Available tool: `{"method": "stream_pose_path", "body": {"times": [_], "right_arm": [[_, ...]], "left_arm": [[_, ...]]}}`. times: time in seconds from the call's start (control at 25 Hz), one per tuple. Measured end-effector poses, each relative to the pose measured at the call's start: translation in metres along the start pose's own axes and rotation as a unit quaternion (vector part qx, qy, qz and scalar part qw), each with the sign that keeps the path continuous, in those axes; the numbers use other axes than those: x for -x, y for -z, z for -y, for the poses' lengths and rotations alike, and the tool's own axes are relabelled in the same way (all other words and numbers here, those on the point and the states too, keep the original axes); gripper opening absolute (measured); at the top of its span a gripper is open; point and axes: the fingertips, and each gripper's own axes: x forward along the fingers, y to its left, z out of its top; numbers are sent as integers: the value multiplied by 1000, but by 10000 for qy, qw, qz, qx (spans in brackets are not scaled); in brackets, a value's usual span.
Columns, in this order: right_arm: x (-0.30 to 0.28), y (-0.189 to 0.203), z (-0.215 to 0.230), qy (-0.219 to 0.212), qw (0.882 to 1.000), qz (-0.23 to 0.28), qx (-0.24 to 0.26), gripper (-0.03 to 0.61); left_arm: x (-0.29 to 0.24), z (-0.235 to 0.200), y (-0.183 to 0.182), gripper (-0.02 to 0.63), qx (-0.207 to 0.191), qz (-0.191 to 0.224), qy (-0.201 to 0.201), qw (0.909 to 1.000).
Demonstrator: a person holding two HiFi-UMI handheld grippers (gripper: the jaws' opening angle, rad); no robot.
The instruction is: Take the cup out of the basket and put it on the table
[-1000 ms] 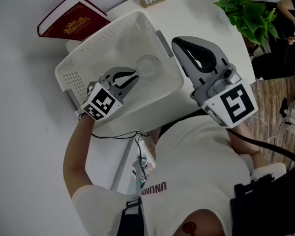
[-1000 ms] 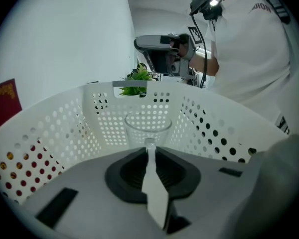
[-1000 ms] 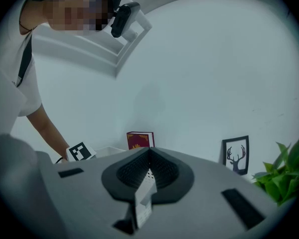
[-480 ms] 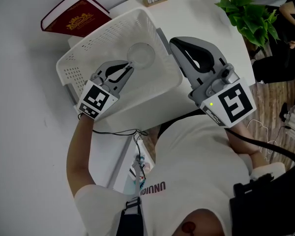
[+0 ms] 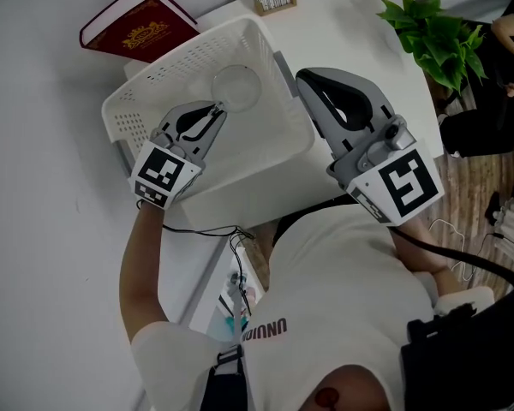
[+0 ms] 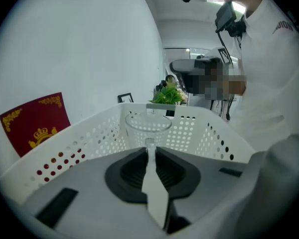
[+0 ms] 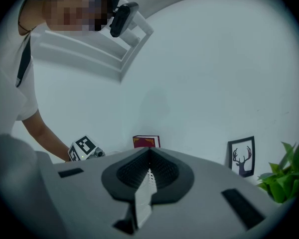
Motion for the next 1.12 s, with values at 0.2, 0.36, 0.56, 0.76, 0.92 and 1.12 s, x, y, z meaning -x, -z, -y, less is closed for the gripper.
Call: {"method": "stream_pose_path", "body": {"times": [0.2, 0.36, 0.56, 0.76, 0.92, 1.12], "right_arm": [[0, -5, -6, -117, 9999, 97, -1, 18], [0, -9, -11, -189, 9997, 175, 14, 17], [-1, -13, -19, -303, 9992, 258, 31, 18], [-1, -16, -25, -347, 9989, 267, 150, 18], [-1, -18, -29, -408, 9985, 322, 164, 18], [1, -22, -33, -471, 9980, 389, 134, 17]], "left_arm": [[14, -10, -6, 43, 166, 108, -491, 9986], [28, -12, -12, 43, 148, 102, -758, 9970], [44, -19, -23, 43, 126, 228, -1055, 9941], [57, -25, -33, 43, 198, 342, -1274, 9911], [66, -30, -42, 43, 142, 342, -1556, 9871], [77, -32, -53, 43, 240, 412, -1888, 9809]]}}
